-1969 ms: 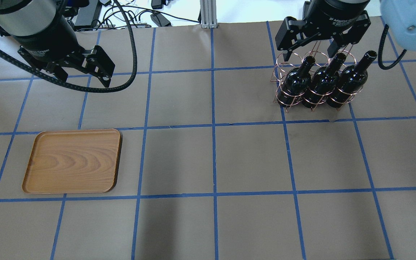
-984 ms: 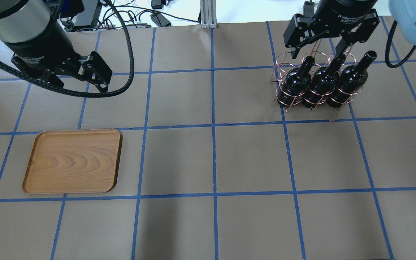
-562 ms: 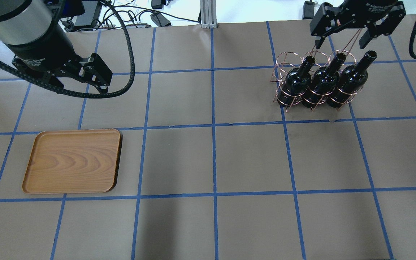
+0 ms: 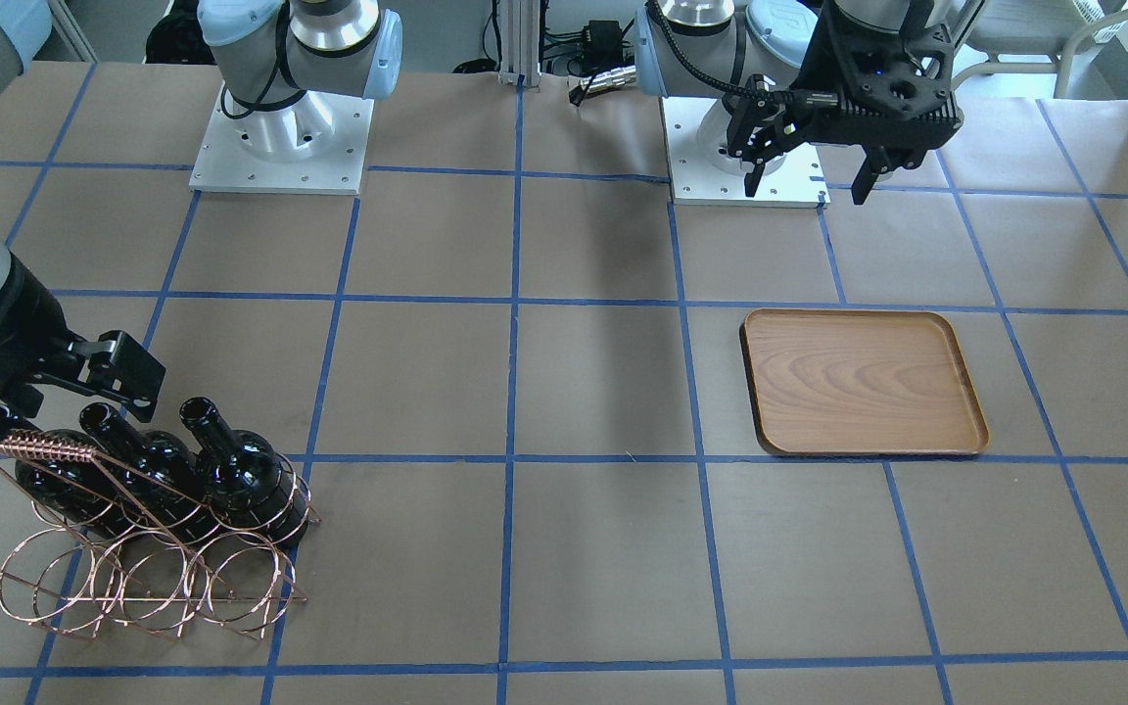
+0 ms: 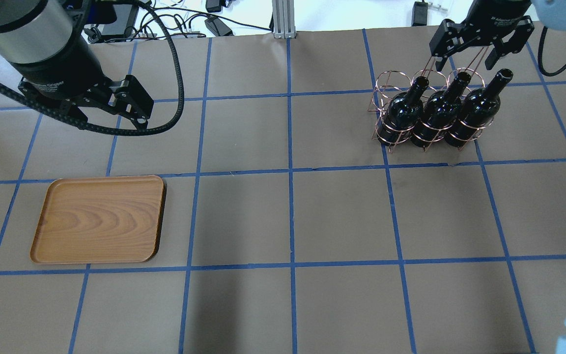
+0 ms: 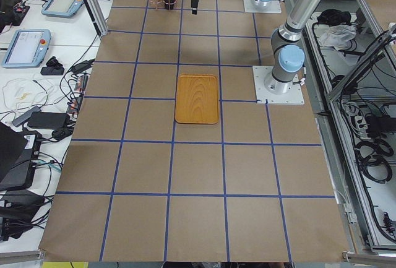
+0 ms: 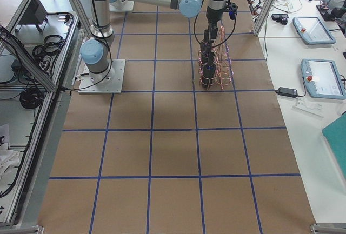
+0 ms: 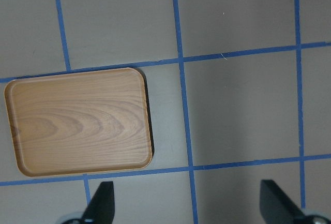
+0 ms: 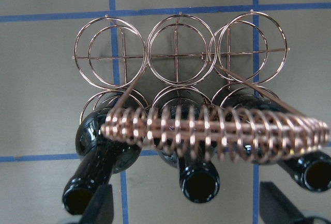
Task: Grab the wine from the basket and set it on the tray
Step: 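Move the right gripper over the wine rack toward the nearest bottle, then close the right gripper on the neck of a dark wine bottle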
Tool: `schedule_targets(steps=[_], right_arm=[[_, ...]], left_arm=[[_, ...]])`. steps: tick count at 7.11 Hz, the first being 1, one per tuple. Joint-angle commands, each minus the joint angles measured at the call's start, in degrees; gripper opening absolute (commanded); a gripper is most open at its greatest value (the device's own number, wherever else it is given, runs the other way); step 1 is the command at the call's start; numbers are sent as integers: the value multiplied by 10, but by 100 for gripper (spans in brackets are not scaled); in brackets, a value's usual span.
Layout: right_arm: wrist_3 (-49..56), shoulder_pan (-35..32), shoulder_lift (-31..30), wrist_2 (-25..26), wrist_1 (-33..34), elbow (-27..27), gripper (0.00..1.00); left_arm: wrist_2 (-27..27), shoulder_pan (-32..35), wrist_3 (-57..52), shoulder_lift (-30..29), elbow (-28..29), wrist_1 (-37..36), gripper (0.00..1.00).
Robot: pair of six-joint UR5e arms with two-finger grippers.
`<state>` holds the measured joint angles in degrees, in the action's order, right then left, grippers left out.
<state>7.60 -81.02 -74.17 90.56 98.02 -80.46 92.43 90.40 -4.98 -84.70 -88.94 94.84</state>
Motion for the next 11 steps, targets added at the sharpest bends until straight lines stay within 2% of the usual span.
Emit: schedule_targets(steps=[1, 2, 3, 4, 5, 6, 7, 8, 10, 11], right_arm=[[8, 2, 30, 4, 11, -1, 83], [8, 2, 30, 6, 6, -3, 53], [8, 2, 30, 5, -7, -7, 35], [8, 2, 29, 5, -17, -7, 28], [8, 2, 28, 7, -35, -7, 11], [8, 2, 28, 6, -40, -5, 6], [8, 2, 22, 7, -41, 6, 6], [8, 2, 21, 6, -46, 38, 6], [6, 1, 9, 5, -149, 133, 7], [-1, -1, -23, -2, -180, 150, 10]], left_arm=[[-1, 0, 0, 1, 0, 1, 100], [1, 0, 0, 1, 0, -1, 100], [1, 0, -1, 1, 0, 1, 100], [1, 0, -1, 1, 0, 2, 100], [2, 0, -1, 1, 0, 5, 100], [1, 0, -1, 1, 0, 5, 100], [2, 0, -1, 1, 0, 5, 100], [1, 0, -1, 1, -1, 4, 100], [1, 0, -1, 1, -1, 4, 100], [0, 0, -1, 0, -1, 4, 100]])
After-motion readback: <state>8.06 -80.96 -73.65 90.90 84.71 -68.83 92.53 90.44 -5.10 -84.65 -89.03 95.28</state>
